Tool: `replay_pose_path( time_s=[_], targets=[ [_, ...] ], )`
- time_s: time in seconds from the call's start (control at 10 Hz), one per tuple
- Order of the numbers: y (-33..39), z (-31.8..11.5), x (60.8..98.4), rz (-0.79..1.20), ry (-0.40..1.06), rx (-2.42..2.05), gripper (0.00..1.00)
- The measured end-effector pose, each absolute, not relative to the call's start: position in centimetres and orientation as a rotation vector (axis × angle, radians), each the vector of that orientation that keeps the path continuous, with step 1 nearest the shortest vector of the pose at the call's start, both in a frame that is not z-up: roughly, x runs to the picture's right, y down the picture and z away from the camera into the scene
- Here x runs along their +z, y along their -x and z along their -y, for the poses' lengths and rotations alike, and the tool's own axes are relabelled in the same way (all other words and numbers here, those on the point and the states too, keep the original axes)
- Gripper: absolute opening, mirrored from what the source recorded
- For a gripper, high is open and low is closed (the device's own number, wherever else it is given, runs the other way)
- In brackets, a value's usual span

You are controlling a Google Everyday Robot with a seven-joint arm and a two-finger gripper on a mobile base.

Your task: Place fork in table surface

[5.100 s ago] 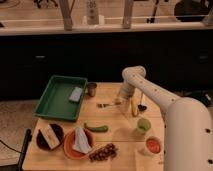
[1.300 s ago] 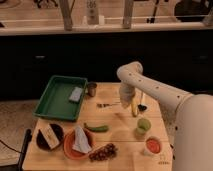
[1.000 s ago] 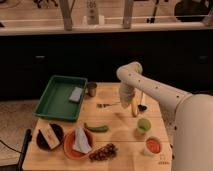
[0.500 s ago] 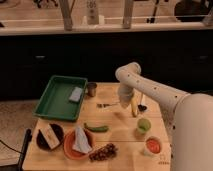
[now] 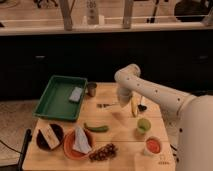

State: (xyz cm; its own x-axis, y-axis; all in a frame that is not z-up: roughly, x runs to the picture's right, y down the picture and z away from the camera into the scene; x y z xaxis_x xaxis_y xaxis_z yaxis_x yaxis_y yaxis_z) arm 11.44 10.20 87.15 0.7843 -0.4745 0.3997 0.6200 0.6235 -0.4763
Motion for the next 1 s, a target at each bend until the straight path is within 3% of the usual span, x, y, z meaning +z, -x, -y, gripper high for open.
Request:
replay_pose_path(
  time_s=[0.2,1.0],
  targets=[
    [-10.5,-9.8,87.9,0.256,0.627,-0.640,0.79],
    [-6.5,-9.5,91.8,0.290,0.630,-0.645,0.80]
  ],
)
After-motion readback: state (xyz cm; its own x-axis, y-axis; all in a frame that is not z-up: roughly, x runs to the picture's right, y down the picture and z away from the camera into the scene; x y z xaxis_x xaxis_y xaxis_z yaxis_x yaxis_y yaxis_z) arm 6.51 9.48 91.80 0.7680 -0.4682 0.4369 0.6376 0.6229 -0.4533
